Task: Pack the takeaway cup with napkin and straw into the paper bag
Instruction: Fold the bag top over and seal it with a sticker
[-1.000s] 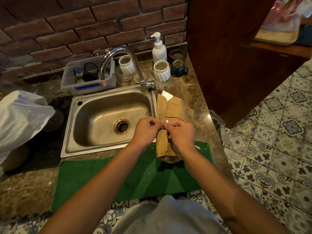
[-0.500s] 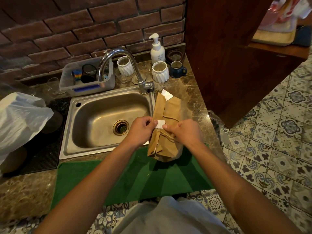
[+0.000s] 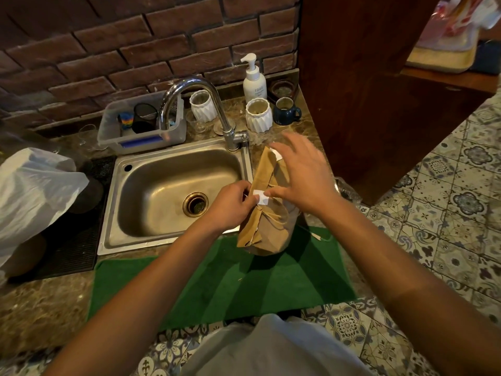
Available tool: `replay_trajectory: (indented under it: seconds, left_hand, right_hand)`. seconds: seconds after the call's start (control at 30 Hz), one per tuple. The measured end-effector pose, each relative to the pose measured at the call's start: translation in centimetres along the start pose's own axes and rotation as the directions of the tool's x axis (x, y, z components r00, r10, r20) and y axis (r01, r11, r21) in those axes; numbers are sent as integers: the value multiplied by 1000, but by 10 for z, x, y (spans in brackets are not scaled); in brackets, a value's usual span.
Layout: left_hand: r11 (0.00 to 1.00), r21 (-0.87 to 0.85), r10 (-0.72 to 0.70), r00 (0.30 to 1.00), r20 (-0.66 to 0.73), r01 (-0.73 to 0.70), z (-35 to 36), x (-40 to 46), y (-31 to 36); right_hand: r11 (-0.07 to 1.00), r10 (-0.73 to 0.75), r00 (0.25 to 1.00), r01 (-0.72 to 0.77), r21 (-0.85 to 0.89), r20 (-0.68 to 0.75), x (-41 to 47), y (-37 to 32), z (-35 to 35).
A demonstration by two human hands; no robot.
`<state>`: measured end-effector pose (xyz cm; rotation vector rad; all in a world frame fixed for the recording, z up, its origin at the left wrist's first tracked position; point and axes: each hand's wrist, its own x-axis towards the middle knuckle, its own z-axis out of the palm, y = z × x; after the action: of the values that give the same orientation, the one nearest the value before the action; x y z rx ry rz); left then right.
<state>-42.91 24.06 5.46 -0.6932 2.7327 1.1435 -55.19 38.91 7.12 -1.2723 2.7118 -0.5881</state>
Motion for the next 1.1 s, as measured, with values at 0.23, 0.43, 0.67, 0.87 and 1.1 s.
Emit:
replay_trajectory:
  seconds: [0.23,0.43,0.67,0.87,1.1]
  left_hand:
    - [950,211,218,973,79,-231,-6,3,9]
    - [950,190,243,969,53,-249,-1,3,7]
    - [962,181,200,978,55,-206,7,2,-3]
    - [908,279,279,947,159,-314,8,11,5]
    - [930,197,274,942,195,-311,-4,17,-4]
  right_hand:
    - [887,-296,894,388,-252,336,26,3,-14]
    - [915,-209,888,325,-239,409,27,-1,-24]
    - [990,-97,928,128,-63,361,11,17,-16]
    - [954,-164,864,262,-146,477,8,5,-9]
    - [988,-152,828,131,77,539,6,14,-10]
